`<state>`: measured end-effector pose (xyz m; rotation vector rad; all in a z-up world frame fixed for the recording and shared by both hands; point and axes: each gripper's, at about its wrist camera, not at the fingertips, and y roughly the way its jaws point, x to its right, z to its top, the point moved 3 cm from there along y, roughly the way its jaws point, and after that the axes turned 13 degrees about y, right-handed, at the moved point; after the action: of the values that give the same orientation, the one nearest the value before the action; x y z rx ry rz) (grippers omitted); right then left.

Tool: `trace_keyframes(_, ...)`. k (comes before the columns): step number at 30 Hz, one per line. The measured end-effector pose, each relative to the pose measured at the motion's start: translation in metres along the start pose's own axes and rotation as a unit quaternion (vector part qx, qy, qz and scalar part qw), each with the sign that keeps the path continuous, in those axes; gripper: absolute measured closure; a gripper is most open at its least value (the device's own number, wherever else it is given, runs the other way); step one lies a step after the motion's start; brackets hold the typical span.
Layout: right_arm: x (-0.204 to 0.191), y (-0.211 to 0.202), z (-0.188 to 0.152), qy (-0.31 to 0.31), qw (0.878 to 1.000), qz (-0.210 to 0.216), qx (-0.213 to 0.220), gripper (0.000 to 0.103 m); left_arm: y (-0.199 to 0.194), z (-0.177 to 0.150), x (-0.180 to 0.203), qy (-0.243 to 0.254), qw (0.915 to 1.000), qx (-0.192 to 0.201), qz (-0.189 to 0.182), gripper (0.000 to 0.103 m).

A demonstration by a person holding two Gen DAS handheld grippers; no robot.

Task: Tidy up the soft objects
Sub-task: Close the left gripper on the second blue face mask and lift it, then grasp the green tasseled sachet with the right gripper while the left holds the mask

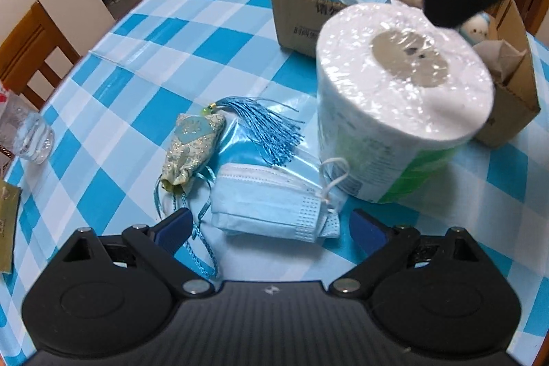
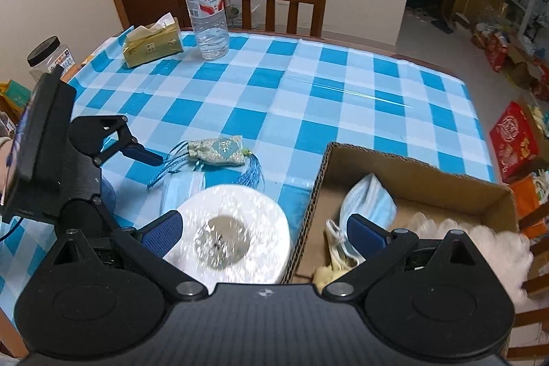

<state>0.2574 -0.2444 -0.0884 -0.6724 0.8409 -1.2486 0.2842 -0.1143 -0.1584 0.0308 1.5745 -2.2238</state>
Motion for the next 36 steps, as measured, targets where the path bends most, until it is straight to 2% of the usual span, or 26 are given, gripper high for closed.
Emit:
trace_keyframes(9,0.002,0.021,0.018,-0.008,1.0,0.01,-0.007,0.0,0.017,0.004,-0.005,0.012,0.9996,0.0,-0.025,0.015)
trace_keyframes(13,0.002,0.028,0.021,-0.01,1.0,0.01,-0.013,0.0,0.018,0.004,-0.006,0.004,0.9995,0.005,-0.032,0.028)
trace_keyframes(21,-0.003,0.036,0.026,-0.02,1.0,0.013,-0.017,0.0,0.008,0.004,-0.005,-0.022,0.9987,0.018,-0.042,0.044)
trace_keyframes(36,-0.011,0.041,0.031,-0.03,0.999,0.013,-0.018,0.0,-0.016,-0.021,0.0,-0.054,0.9974,0.005,-0.046,0.046)
